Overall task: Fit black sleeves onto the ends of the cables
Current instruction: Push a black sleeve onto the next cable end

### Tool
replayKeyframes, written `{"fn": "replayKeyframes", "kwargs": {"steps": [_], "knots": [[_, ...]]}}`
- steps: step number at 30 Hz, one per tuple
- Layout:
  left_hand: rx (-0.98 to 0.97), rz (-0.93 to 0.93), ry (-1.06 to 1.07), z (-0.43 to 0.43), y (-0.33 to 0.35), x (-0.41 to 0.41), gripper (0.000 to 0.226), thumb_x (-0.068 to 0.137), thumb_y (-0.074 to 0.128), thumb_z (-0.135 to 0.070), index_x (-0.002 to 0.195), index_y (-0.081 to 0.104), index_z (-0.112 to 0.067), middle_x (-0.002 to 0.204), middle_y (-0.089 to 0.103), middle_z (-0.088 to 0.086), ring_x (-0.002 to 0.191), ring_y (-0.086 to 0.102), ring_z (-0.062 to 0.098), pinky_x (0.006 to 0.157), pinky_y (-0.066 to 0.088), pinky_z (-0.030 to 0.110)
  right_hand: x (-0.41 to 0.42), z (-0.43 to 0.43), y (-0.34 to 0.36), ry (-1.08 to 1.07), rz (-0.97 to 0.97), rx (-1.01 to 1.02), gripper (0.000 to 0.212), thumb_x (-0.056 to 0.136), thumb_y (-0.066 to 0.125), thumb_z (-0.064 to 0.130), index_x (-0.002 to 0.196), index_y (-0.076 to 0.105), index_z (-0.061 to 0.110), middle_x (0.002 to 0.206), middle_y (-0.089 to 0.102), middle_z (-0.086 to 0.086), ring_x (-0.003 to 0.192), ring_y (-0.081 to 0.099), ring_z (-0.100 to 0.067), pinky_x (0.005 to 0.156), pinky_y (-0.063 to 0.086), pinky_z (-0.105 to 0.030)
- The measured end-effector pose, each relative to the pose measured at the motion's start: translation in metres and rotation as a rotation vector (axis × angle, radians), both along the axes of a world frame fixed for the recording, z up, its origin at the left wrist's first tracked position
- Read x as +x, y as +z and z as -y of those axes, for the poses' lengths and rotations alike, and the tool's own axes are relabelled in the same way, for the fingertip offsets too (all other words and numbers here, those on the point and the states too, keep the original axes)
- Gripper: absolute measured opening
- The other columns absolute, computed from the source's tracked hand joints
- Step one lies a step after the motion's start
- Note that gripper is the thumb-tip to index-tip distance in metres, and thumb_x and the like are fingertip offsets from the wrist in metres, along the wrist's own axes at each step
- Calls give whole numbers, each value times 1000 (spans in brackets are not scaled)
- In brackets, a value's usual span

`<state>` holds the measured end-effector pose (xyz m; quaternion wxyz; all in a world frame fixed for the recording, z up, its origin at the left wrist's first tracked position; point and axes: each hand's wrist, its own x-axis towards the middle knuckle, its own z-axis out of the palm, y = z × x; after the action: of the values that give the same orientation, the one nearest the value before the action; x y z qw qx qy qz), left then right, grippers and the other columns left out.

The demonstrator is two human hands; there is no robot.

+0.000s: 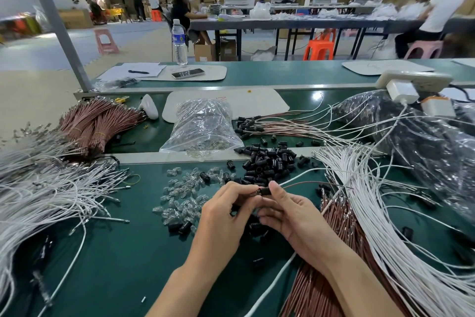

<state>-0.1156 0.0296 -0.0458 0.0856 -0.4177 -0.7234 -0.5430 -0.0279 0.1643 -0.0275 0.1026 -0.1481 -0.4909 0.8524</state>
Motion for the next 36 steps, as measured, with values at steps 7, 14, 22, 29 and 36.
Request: {"fn": "replayKeyframes", "kwargs": {"steps": [7,14,22,29,36], "knots": [[11,27,8,0,4,-1,21,91,73,-13,107,69,-27,98,70,-18,94,68,2,81,49,11,-2,0,-3,-41,-37,16,36,79,77,39,103,80,12,100,76,-15,76,71,-15,67,58,-24],[16,69,-35,0,2,0,17,93,70,-20,110,70,-23,99,72,-20,95,70,1,81,50,11,-1,2,0,-92,-46,97,30,75,77,39,90,82,13,88,77,-10,73,70,-12,68,57,-21],[16,74,-33,0,0,2,27,91,74,-11,108,65,-30,105,71,-22,95,69,-3,82,50,8,-2,3,-1,-181,-48,142,32,68,78,45,82,82,17,78,73,-6,69,68,-11,67,56,-19],[-9,51,-15,2,2,3,32,90,74,-17,106,63,-41,107,69,-27,94,68,-7,81,47,5,-1,4,-4,-138,-47,208,29,76,77,43,85,81,16,78,70,-7,68,65,-12,69,55,-21],[40,148,-10,1,0,0,32,86,77,-12,103,71,-38,101,73,-28,92,70,-5,81,50,8,0,3,-3,-65,-29,126,26,72,79,39,81,81,14,75,69,-6,65,64,-10,63,56,-22]]}}
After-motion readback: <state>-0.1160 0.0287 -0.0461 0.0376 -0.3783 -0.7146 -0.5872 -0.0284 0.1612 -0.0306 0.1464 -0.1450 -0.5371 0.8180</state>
